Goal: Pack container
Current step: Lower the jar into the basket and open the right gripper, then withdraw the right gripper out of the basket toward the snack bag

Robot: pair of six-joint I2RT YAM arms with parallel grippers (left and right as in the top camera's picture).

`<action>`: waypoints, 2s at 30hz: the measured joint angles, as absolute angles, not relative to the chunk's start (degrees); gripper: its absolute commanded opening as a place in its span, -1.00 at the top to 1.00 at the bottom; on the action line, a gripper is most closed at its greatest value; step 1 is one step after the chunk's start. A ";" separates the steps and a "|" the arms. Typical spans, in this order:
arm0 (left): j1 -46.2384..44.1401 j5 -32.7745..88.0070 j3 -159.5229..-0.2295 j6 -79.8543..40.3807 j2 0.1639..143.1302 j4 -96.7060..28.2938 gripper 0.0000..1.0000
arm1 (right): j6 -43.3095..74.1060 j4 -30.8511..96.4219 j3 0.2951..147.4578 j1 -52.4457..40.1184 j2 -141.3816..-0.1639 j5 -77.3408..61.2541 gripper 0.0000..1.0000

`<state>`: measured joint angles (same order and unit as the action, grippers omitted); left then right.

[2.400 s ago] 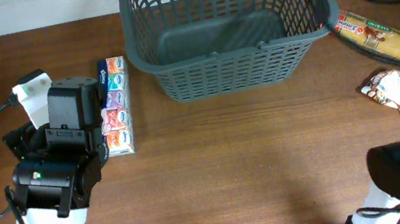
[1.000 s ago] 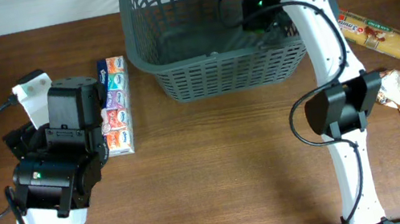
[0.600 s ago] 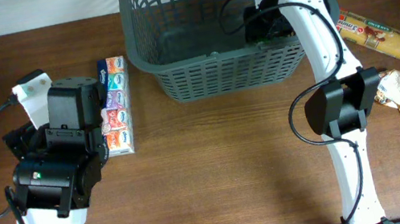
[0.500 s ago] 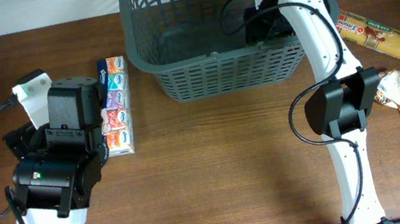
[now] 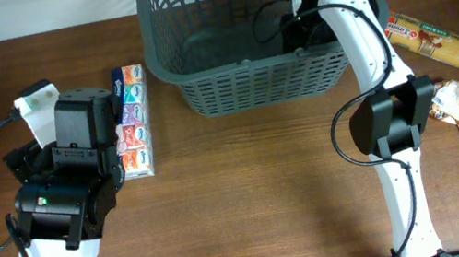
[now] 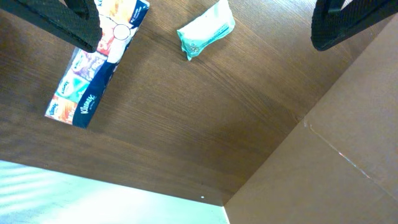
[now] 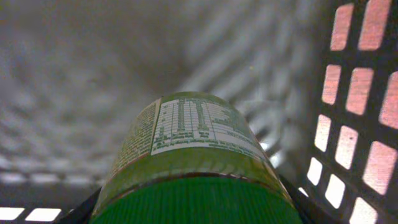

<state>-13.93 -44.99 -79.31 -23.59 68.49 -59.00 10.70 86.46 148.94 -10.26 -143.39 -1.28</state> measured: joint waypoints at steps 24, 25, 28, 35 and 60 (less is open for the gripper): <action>-13.93 -44.99 -79.31 -23.57 68.49 -59.00 -0.99 | 10.52 86.24 148.90 -10.26 -143.81 -0.86 -0.64; -13.93 -44.99 -79.31 -23.57 68.49 -59.00 -0.99 | 10.52 86.24 148.90 -10.26 -143.81 -0.86 -0.65; -13.93 -44.99 -79.31 -23.57 68.49 -59.00 -0.99 | 10.55 86.21 148.90 -10.26 -143.81 -0.89 -0.65; -13.93 -44.99 -79.31 -23.57 68.49 -59.00 -0.99 | 9.80 86.19 148.90 -10.26 -143.81 -0.86 -0.71; -13.93 -44.99 -79.31 -23.57 68.49 -59.00 -0.99 | 9.96 94.61 178.54 2.33 -127.63 7.77 -0.98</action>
